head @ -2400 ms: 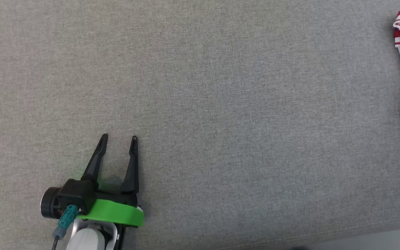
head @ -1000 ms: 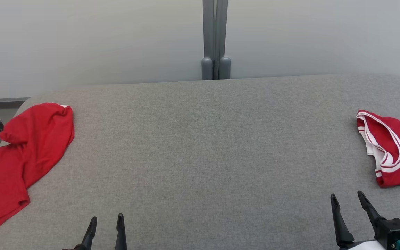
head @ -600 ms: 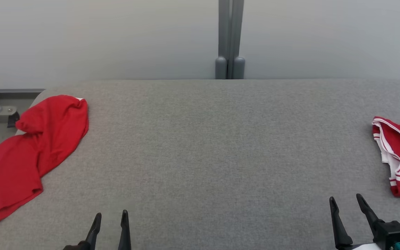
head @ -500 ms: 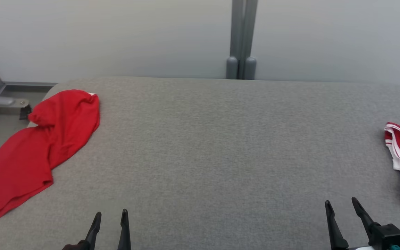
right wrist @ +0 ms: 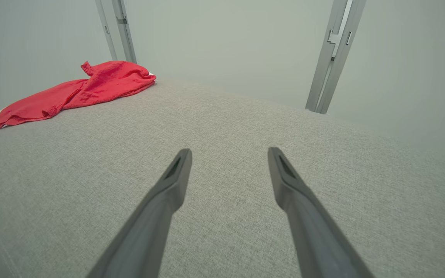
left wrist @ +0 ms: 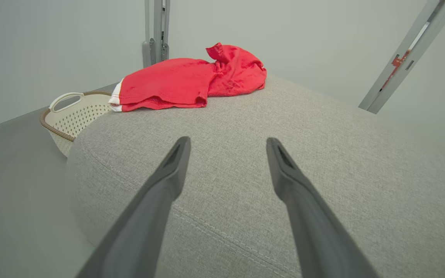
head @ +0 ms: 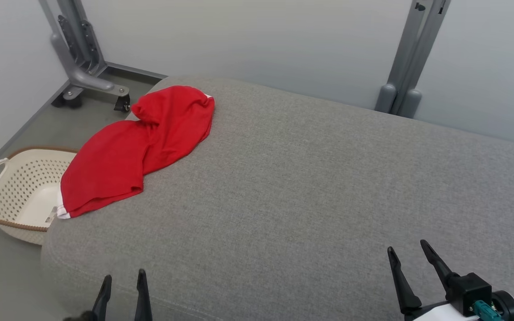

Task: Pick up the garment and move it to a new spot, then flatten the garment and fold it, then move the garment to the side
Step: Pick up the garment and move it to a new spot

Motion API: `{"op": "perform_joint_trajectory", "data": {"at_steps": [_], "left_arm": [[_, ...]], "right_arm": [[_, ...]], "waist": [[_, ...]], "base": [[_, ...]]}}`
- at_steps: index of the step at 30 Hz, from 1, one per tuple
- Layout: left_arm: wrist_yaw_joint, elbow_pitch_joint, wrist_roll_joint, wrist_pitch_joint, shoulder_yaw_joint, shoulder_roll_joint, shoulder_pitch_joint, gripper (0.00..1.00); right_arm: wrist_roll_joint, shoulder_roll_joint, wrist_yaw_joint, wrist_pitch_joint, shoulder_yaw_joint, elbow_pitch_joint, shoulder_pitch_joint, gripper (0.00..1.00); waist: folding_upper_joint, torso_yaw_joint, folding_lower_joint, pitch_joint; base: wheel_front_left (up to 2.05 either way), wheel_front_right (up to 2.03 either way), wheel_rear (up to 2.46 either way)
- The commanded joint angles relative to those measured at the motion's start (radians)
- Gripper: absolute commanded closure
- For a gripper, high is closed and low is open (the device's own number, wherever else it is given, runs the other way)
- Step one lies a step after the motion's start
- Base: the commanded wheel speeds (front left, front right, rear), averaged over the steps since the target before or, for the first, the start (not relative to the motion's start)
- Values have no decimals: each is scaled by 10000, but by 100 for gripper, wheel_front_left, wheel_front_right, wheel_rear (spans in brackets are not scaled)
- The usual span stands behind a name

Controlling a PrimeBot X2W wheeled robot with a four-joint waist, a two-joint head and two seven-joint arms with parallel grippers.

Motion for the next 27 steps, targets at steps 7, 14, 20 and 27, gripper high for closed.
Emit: {"op": "perform_joint_trajectory", "data": {"at_steps": [7,14,20,27], "left_arm": [[-371,1318,-726,18,-718,15,-3109,0],[-555,4315,-1396,1006,-516,364,-7699,0],[-614,6507,-1890,1651,-60,922,-10444,0],[-650,8519,-2533,2345,355,1460,-11855,0]], "right_arm": [[-77,-804,-18,-40,78,-263,-912,0],[-85,-1576,-18,-40,119,-636,-2471,0],[-48,-1750,-18,-37,283,-853,-3424,0],[60,-1572,-18,-37,394,-927,-3799,0]], "waist": [[0,-650,1,2489],[0,-1789,1,5207],[0,-2536,1,6722],[0,-3149,1,7085]], "base": [[0,0,0],[0,0,0],[0,0,0],[0,0,0]]}}
